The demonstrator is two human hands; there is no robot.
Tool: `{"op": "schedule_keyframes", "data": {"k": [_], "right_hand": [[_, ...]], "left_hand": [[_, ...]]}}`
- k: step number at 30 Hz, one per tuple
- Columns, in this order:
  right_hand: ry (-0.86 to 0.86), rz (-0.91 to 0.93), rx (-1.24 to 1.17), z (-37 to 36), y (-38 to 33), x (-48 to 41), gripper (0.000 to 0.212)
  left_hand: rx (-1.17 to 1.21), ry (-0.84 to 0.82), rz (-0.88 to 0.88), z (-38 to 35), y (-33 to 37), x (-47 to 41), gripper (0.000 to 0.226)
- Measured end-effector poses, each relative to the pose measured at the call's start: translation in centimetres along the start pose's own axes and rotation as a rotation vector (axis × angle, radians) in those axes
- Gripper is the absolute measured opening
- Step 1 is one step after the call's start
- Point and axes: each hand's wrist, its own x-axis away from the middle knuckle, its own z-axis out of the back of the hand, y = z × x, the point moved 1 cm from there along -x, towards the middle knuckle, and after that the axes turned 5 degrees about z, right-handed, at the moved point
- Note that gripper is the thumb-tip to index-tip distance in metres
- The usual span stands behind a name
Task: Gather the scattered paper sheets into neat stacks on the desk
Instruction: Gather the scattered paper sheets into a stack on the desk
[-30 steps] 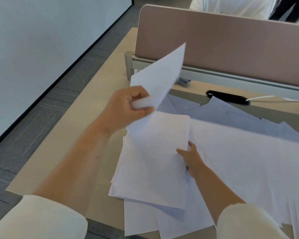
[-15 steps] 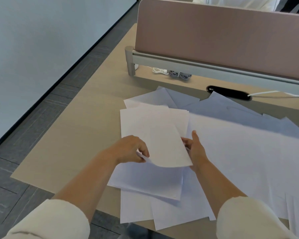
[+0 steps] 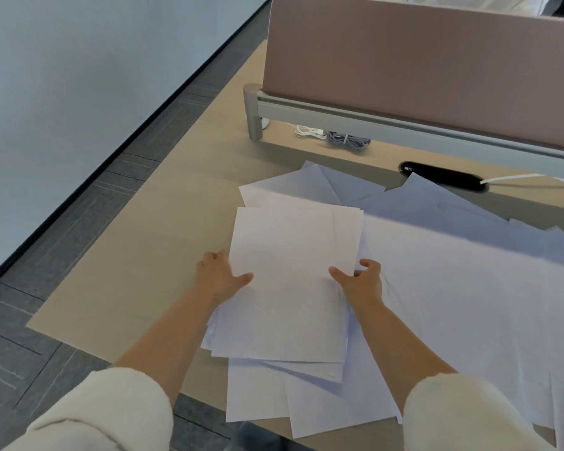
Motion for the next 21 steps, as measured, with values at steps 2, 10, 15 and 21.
{"op": "schedule_keyframes", "data": {"k": [2,10,15,21], "right_hand": [[-0.008,-0.005,0.016,-0.1,-0.1,-0.2,0.078],[-0.022,0.056,0.104,-0.3,-0.2,-0.8,0.064],[-0.007,0.052,0.148,-1.1,-0.9,-1.0,0.052],[-0.062,0.043,0.031,-1.8,-1.3,-1.3,0.024]], "left_hand": [[0.074,-0.034,-0.021,-0.9,0.2,-0.1,0.078],[0.069,-0.075,-0.153,-1.8,0.4,-1.0,0.092],[0.248,-0.022,0.01,-1.4,0.9,-2.5,0.074],[0.254,-0.048,0.035,-0.8,1.4,-4.1,0.039]]}}
